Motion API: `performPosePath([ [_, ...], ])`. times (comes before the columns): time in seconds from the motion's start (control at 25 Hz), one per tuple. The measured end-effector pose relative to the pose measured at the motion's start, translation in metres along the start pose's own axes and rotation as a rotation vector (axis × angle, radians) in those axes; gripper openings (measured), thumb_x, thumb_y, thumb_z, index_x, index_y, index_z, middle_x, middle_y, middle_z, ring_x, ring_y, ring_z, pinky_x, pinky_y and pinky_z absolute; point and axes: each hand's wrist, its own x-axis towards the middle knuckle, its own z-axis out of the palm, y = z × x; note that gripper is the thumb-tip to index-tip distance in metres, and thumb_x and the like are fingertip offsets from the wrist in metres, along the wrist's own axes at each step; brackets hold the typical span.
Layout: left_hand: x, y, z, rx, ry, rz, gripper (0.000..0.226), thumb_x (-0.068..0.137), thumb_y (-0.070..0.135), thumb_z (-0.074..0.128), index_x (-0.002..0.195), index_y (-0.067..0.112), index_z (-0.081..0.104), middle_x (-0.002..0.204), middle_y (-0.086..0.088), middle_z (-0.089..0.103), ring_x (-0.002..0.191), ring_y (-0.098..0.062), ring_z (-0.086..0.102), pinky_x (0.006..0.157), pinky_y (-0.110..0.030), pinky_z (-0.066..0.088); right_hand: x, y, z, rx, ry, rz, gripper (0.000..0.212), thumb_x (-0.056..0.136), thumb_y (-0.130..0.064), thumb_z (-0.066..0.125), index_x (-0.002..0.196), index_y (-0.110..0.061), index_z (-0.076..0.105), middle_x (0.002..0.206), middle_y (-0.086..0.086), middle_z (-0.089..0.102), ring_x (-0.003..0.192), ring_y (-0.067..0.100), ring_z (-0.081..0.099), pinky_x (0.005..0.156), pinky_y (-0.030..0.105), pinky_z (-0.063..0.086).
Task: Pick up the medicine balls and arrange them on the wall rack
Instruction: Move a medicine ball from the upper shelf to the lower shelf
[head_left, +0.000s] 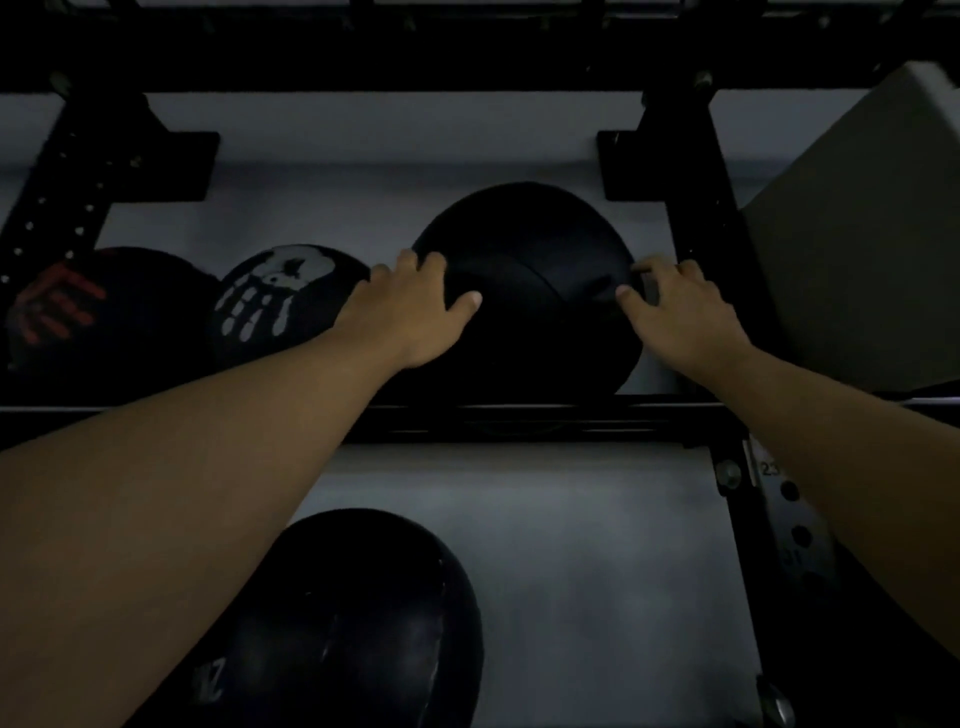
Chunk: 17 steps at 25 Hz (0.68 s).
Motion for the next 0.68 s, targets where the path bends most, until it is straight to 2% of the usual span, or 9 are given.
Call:
performPosePath([
  [0.16, 0.046, 0.025, 0.023, -0.37, 0.111, -0.249, 0.095, 0.097, 0.083, 0.022, 0.171, 0.024, 0.015, 0.179, -0.014, 0.016, 0.16, -0.042, 0.028, 0.127, -0.057, 0.031, 0.056, 0.029, 0.019, 0.173, -0.009, 0.017, 0.061, 0.102, -0.063, 0.038, 0.154, -0.03, 0.04, 0.159, 0.02, 0.038, 0.143, 0.049, 0.042, 0.117, 0.057, 0.036],
  [0.28, 0.068, 0.032, 0.043, -0.612, 0.194, -0.36, 0.098, 0.092, 0.089, 0.02, 0.171, 0.031, 0.013, 0.179, -0.012, 0.016, 0.16, -0.043, 0.027, 0.128, -0.058, 0.028, 0.084, 0.043, 0.043, 0.385, -0.023, 0.031, 0.069, 0.1, -0.072, 0.032, 0.155, -0.031, 0.039, 0.157, 0.02, 0.04, 0.14, 0.045, 0.047, 0.111, 0.045, 0.039],
  [0.4, 0.081, 0.028, 0.064, -0.825, 0.323, -0.398, 0.101, 0.086, 0.093, 0.035, 0.169, 0.036, 0.021, 0.175, -0.013, 0.024, 0.157, -0.041, 0.031, 0.128, -0.056, 0.03, 0.104, 0.05, 0.067, 0.675, -0.02, 0.125, 0.08, 0.093, -0.081, 0.03, 0.152, -0.029, 0.045, 0.149, 0.014, 0.055, 0.129, 0.036, 0.057, 0.1, 0.037, 0.042],
  [0.56, 0.089, 0.018, 0.073, -0.99, 0.377, -0.381, 0.115, 0.072, 0.097, 0.051, 0.167, 0.036, 0.028, 0.171, -0.008, 0.035, 0.153, -0.034, 0.041, 0.126, -0.052, 0.035, 0.122, 0.052, 0.086, 0.989, -0.065, 0.262, 0.103, 0.074, -0.092, 0.036, 0.15, -0.025, 0.053, 0.142, 0.011, 0.065, 0.124, 0.035, 0.063, 0.111, 0.049, 0.05],
  [0.68, 0.093, 0.015, 0.081, -1.037, 0.442, -0.365, 0.113, 0.075, 0.098, 0.043, 0.168, 0.035, 0.028, 0.172, -0.006, 0.037, 0.154, -0.032, 0.041, 0.126, -0.056, 0.034, 0.129, 0.055, 0.096, 1.102, -0.074, 0.23, 0.107, 0.063, -0.092, 0.045, 0.143, -0.023, 0.062, 0.134, 0.008, 0.071, 0.121, 0.032, 0.067, 0.111, 0.048, 0.051],
])
